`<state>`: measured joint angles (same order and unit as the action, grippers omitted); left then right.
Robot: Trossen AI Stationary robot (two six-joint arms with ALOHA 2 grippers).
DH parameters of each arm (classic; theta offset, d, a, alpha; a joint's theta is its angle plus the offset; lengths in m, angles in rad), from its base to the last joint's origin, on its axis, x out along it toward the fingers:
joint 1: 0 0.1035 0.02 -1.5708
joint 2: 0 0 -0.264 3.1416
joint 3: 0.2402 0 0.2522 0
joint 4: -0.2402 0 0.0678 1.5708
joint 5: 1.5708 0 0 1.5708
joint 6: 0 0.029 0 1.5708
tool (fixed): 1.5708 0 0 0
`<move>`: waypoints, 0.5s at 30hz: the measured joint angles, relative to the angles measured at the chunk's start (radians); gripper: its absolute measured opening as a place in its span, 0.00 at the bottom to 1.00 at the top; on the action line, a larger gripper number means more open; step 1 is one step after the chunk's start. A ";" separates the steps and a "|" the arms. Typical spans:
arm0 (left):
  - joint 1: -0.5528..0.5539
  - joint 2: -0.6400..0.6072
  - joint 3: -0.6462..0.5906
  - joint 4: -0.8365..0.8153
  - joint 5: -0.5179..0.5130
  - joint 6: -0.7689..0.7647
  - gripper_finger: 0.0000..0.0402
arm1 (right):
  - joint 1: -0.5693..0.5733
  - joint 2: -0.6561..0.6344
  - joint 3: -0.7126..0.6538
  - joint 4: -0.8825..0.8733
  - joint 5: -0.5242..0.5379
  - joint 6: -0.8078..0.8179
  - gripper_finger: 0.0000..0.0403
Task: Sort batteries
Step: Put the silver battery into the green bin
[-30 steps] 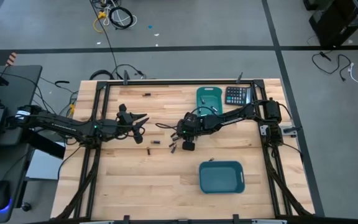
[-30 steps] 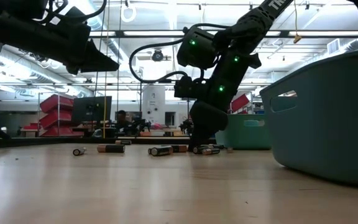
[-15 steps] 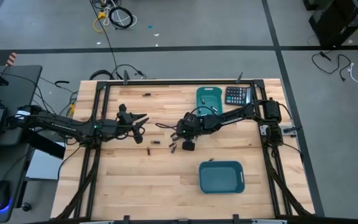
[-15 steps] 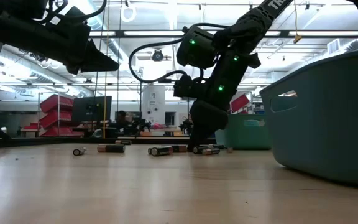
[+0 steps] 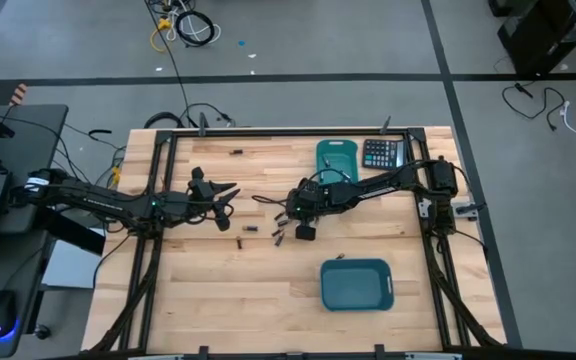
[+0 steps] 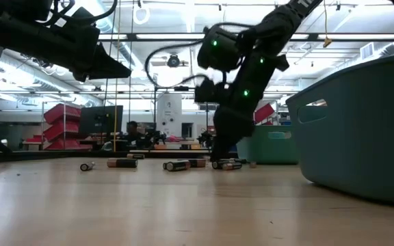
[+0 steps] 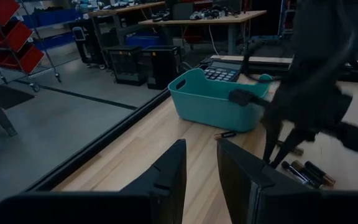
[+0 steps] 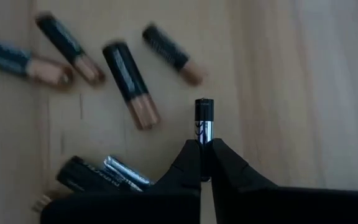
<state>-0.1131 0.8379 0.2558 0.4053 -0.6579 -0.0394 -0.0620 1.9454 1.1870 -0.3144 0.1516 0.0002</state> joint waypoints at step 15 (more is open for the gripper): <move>0.000 0.000 0.000 -0.001 0.000 -0.018 0.23 | -0.021 -0.231 0.003 -0.105 -0.030 -0.019 0.01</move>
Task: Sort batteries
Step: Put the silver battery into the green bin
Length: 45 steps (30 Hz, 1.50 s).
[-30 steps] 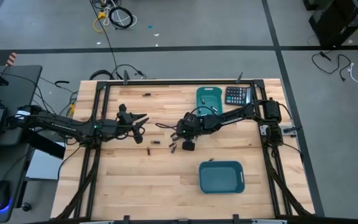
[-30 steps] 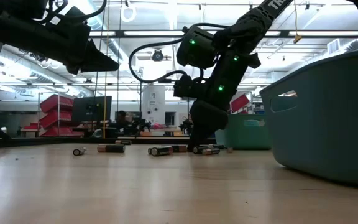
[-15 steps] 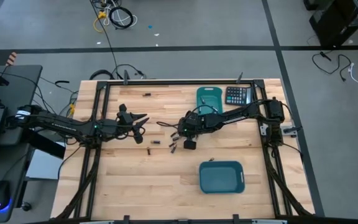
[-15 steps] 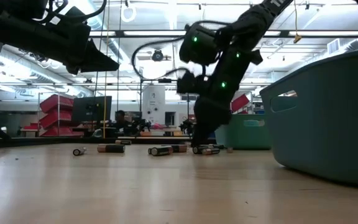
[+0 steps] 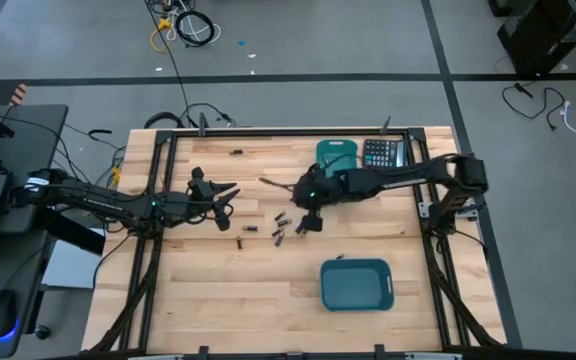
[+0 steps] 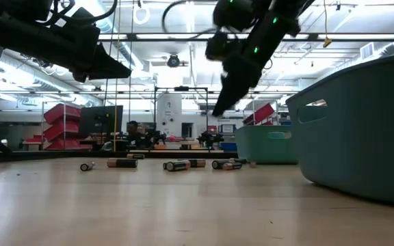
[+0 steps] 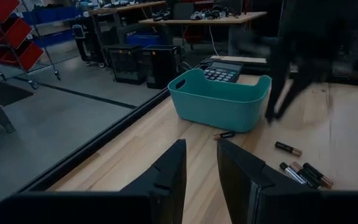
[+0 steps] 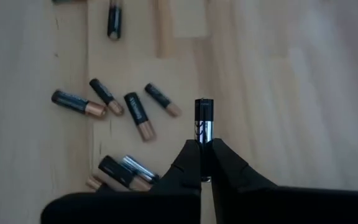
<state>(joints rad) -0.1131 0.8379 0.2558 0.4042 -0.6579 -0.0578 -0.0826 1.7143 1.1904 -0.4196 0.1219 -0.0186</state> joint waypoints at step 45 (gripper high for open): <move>0.000 0.000 0.000 0.001 0.000 -0.003 0.23 | -0.657 -0.227 -0.214 -0.134 -0.254 -0.566 0.02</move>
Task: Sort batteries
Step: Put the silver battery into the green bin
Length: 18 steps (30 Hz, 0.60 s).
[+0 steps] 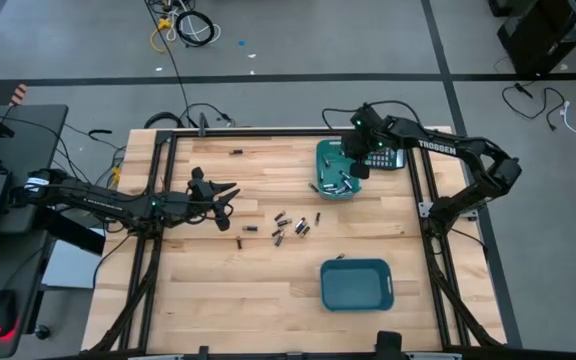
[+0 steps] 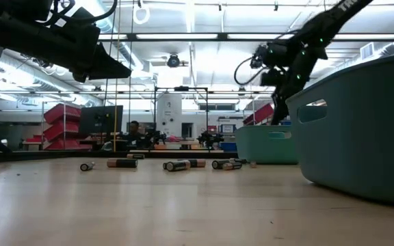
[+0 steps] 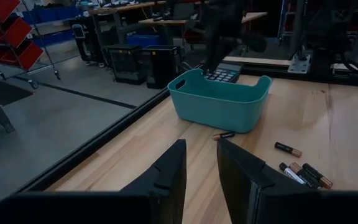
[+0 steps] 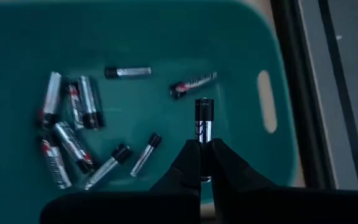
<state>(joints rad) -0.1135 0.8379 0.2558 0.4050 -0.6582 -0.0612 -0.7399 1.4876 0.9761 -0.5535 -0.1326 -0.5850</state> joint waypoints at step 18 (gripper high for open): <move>0.000 0.000 0.000 0.013 -0.011 0.000 0.23 | -0.013 0.000 -0.102 0.116 0.000 -0.021 0.02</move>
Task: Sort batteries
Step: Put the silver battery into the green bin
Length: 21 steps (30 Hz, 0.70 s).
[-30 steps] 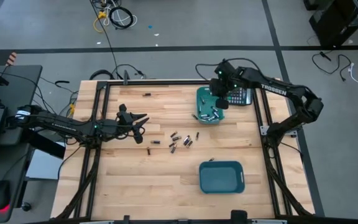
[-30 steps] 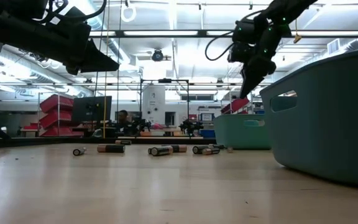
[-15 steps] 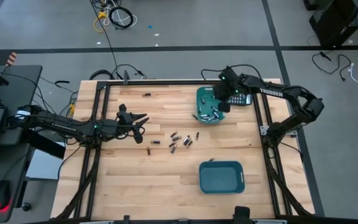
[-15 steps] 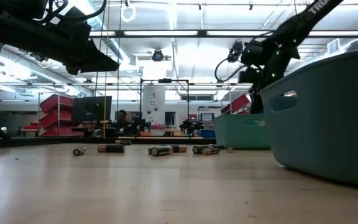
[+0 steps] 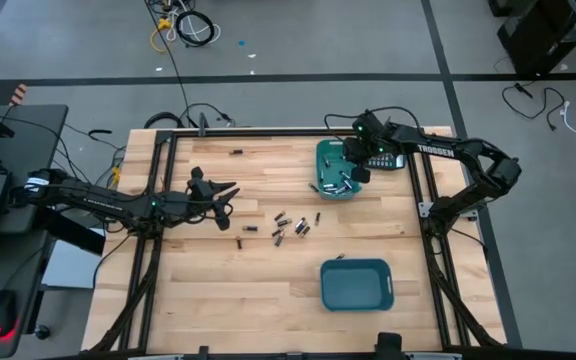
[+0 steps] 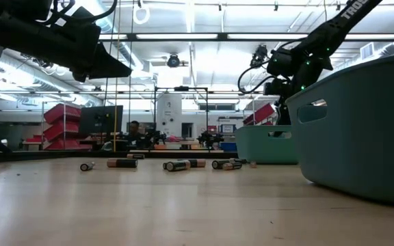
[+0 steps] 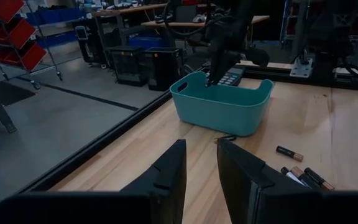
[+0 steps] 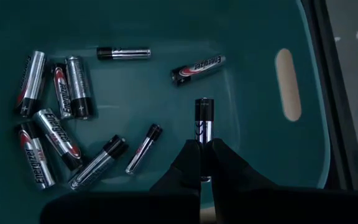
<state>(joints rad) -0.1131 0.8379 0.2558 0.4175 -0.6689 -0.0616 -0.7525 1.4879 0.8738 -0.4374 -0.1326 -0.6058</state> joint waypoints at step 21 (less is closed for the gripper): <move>0.000 0.000 0.000 -0.001 0.000 0.000 0.23 | 0.001 0.000 0.000 0.008 0.059 0.033 0.14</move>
<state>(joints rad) -0.1133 0.8379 0.2558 0.4168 -0.6689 -0.0620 -0.7517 1.4879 0.8734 -0.4294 -0.0735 -0.5729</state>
